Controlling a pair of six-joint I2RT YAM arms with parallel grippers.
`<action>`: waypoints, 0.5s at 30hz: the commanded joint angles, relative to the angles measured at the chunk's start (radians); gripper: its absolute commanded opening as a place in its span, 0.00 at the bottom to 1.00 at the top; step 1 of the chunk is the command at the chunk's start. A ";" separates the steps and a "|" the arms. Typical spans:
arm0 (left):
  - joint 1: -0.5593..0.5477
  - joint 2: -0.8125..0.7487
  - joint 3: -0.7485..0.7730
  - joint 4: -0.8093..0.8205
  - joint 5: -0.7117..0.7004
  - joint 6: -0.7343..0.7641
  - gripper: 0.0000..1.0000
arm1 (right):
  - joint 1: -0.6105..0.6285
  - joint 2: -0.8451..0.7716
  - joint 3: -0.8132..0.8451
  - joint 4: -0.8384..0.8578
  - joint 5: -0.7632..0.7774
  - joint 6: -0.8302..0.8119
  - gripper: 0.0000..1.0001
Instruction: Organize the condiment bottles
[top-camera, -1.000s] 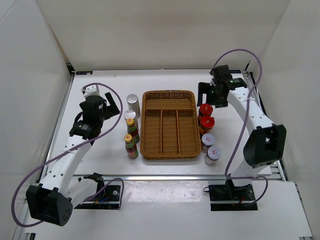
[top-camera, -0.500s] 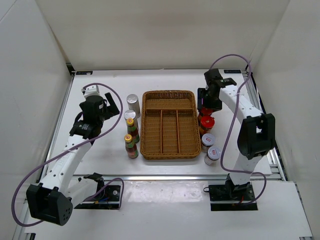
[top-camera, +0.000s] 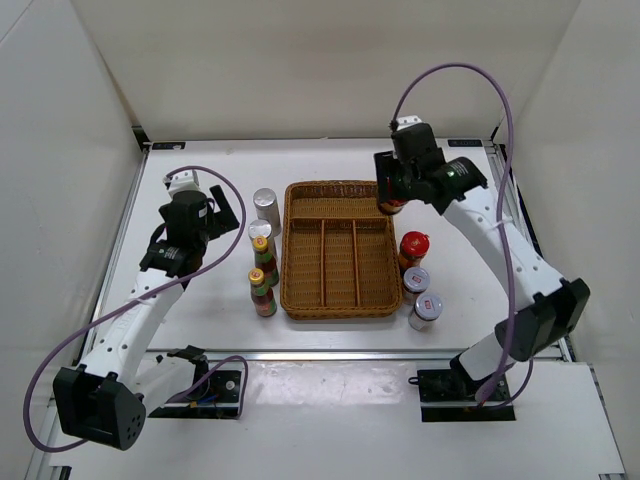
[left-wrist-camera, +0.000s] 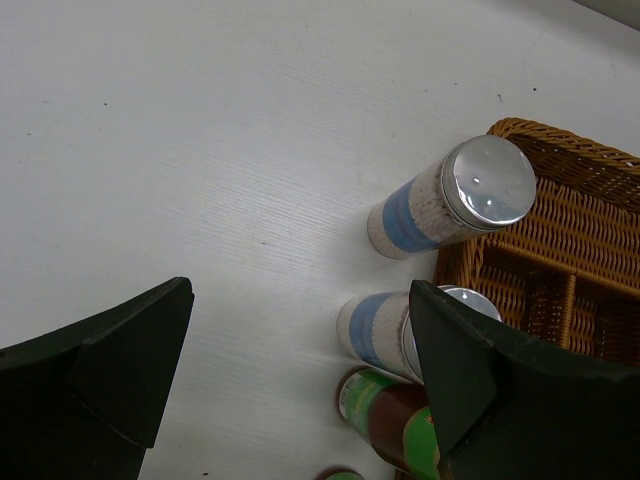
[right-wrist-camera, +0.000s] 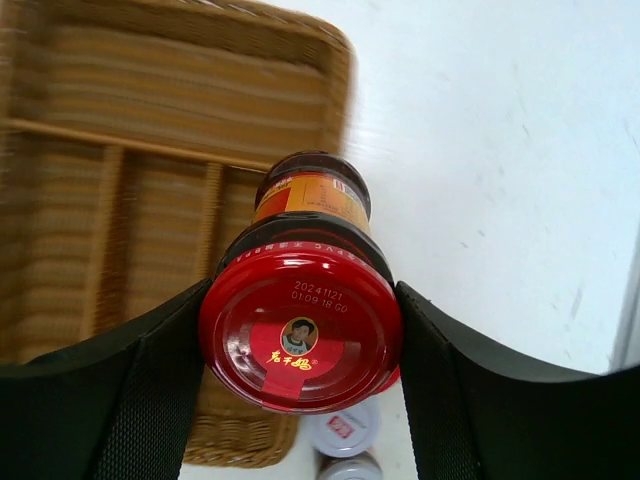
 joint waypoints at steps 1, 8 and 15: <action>-0.001 -0.007 0.011 -0.005 -0.020 -0.008 1.00 | 0.057 -0.042 0.051 0.073 -0.016 -0.009 0.00; -0.001 -0.016 0.011 -0.005 -0.020 -0.008 1.00 | 0.112 -0.042 -0.081 0.064 -0.050 0.074 0.00; -0.001 -0.016 0.011 -0.005 -0.020 -0.008 1.00 | 0.112 -0.012 -0.195 0.131 -0.041 0.083 0.00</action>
